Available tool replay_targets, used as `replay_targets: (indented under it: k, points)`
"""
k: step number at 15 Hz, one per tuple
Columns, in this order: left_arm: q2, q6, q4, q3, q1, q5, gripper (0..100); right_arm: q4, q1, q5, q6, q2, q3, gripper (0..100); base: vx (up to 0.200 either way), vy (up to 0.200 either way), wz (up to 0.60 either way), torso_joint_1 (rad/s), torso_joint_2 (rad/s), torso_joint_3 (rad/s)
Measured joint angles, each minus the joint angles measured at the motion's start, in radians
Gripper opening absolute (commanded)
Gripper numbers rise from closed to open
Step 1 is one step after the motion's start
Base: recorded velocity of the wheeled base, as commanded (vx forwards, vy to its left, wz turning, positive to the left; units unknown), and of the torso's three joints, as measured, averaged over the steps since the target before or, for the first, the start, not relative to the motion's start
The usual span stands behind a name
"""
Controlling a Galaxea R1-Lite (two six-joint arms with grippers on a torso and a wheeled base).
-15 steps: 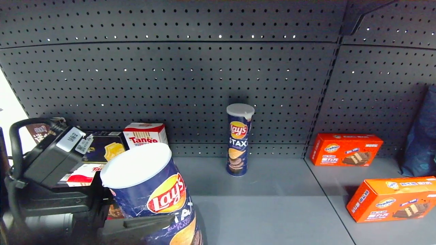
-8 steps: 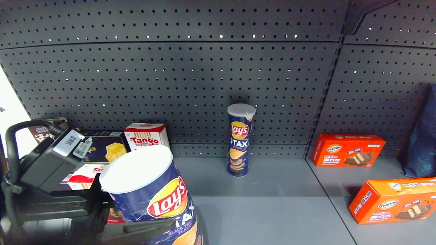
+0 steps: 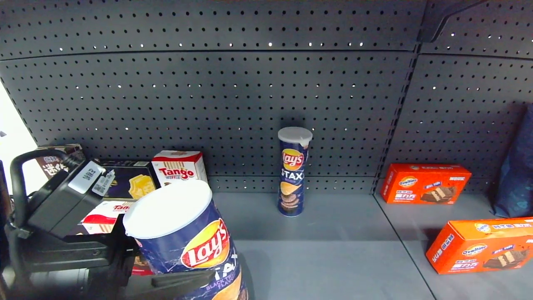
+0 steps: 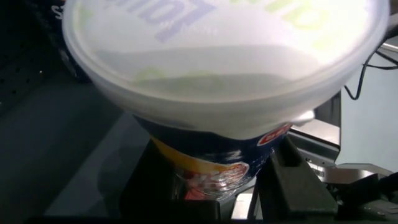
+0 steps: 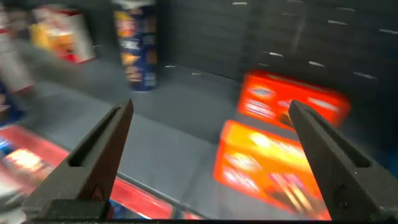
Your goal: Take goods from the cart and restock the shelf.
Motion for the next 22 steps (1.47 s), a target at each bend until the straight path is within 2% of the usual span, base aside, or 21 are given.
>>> replay_targets:
  k: [5, 9, 11, 15, 18, 22]
  points:
    - [0.004, 0.000, 0.000, -0.005, -0.003, 0.023, 0, -0.177, 0.186, -0.008, -0.002, 0.340, -0.058, 100, 0.000, 0.000, 0.00, 0.000, 0.00, 0.000]
    - [0.014, 0.000, 0.000, -0.005, -0.005, 0.029, 0, -0.295, 0.273, -0.012, -0.003, 0.575, -0.100, 100, 0.000, 0.000, 0.00, 0.000, 0.00, 0.000]
    - [0.019, 0.000, 0.000, -0.005, -0.004, 0.033, 0, -0.397, 0.288, -0.016, -0.003, 0.695, -0.111, 100, 0.000, 0.000, 0.00, 0.000, 0.00, 0.000]
    - [0.029, 0.000, 0.000, -0.008, -0.004, 0.035, 0, -0.507, 0.291, -0.021, -0.002, 0.879, -0.144, 100, 0.000, 0.000, 0.00, 0.000, 0.00, 0.000]
    - [0.038, 0.000, 0.000, -0.010, -0.004, 0.047, 0, -0.704, 0.265, -0.033, 0.000, 1.013, -0.153, 100, 0.000, 0.000, 0.00, 0.000, 0.00, 0.000]
    - [0.043, 0.000, 0.000, -0.011, -0.004, 0.047, 0, -0.748, 0.241, -0.024, 0.004, 1.153, -0.220, 100, 0.000, 0.000, 0.00, 0.000, 0.00, 0.000]
